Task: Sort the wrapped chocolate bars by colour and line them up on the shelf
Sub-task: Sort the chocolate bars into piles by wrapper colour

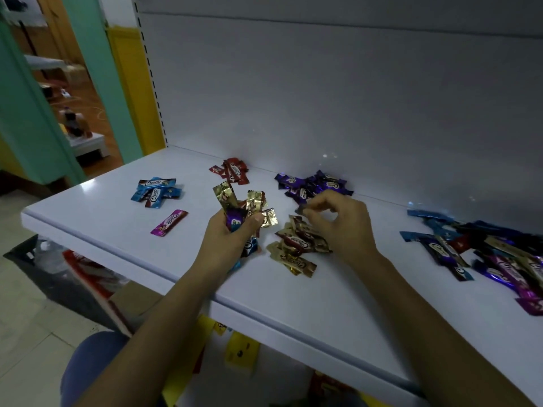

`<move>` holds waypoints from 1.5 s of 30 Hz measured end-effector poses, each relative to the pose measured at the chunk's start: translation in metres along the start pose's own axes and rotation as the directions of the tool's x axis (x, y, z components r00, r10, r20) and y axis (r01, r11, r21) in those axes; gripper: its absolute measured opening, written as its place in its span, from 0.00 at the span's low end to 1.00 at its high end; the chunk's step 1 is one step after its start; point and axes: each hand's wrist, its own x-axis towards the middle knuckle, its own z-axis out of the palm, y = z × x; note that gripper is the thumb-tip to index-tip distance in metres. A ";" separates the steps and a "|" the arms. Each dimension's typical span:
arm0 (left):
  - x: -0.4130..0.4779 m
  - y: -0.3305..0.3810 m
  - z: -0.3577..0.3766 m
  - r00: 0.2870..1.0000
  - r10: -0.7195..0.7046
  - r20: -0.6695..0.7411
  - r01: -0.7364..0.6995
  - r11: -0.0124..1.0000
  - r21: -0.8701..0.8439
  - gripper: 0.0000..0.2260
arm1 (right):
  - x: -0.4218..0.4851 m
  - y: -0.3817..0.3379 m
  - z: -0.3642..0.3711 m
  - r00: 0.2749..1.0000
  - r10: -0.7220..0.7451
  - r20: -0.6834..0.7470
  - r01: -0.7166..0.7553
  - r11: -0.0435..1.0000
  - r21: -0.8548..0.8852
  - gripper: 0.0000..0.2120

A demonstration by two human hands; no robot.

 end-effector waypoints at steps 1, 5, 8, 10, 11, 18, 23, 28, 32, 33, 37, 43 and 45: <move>-0.001 0.000 0.000 1.000 0.002 0.001 -0.002 1.000 -0.003 0.06 | -0.002 0.003 0.002 0.996 -0.016 0.090 0.025 0.995 -0.092 0.03; 0.000 -0.001 -0.001 1.000 -0.007 -0.008 0.007 1.000 -0.020 0.06 | -0.005 0.006 0.009 0.967 -0.082 0.241 0.133 0.970 -0.205 0.20; 0.000 0.001 0.000 1.000 0.007 0.025 -0.006 0.999 -0.034 0.07 | -0.005 -0.006 0.010 0.987 -0.060 0.148 0.074 0.993 -0.095 0.23; -0.002 0.004 0.000 0.998 0.019 0.061 -0.017 0.999 -0.041 0.08 | -0.006 -0.018 0.013 0.991 -0.011 0.133 -0.001 0.996 0.091 0.16; -0.003 0.005 0.001 0.996 0.023 0.082 -0.020 0.999 -0.042 0.08 | -0.007 -0.024 0.016 0.989 0.010 0.150 -0.033 0.988 0.152 0.11; -0.003 0.004 0.001 1.000 -0.023 0.021 0.024 0.999 -0.025 0.05 | -0.005 -0.034 0.012 0.940 0.325 0.107 -0.335 0.810 0.481 0.04; -0.003 0.004 -0.001 1.000 -0.027 0.007 0.026 0.997 0.068 0.09 | -0.003 -0.021 0.002 0.964 0.234 -0.126 -0.182 0.926 0.330 0.02; -0.005 0.008 0.000 0.999 -0.011 0.033 0.008 0.996 0.093 0.09 | -0.010 -0.009 0.011 0.993 0.017 0.121 0.002 0.988 -0.155 0.06; -0.007 0.008 0.000 0.997 0.005 0.080 -0.009 0.998 0.054 0.04 | -0.012 -0.025 0.012 0.995 0.037 0.090 -0.040 0.999 0.024 0.17; -0.007 0.007 0.000 0.994 0.024 0.108 -0.031 0.998 0.062 0.03 | -0.012 -0.030 0.012 0.992 0.079 0.097 -0.095 0.980 0.177 0.14; -0.007 0.006 0.003 0.980 0.049 0.194 -0.081 0.984 0.162 0.03 | -0.009 -0.039 0.017 0.984 0.081 0.158 -0.136 0.916 0.378 0.02; -0.008 0.005 0.004 0.990 -0.021 0.143 -0.002 0.988 0.154 0.09 | -0.010 -0.029 0.015 0.974 0.192 0.122 -0.227 0.835 0.501 0.04; -0.007 0.004 0.004 0.994 -0.038 0.104 0.023 0.989 0.146 0.10 | -0.010 -0.031 0.014 0.967 0.235 0.095 -0.249 0.816 0.522 0.04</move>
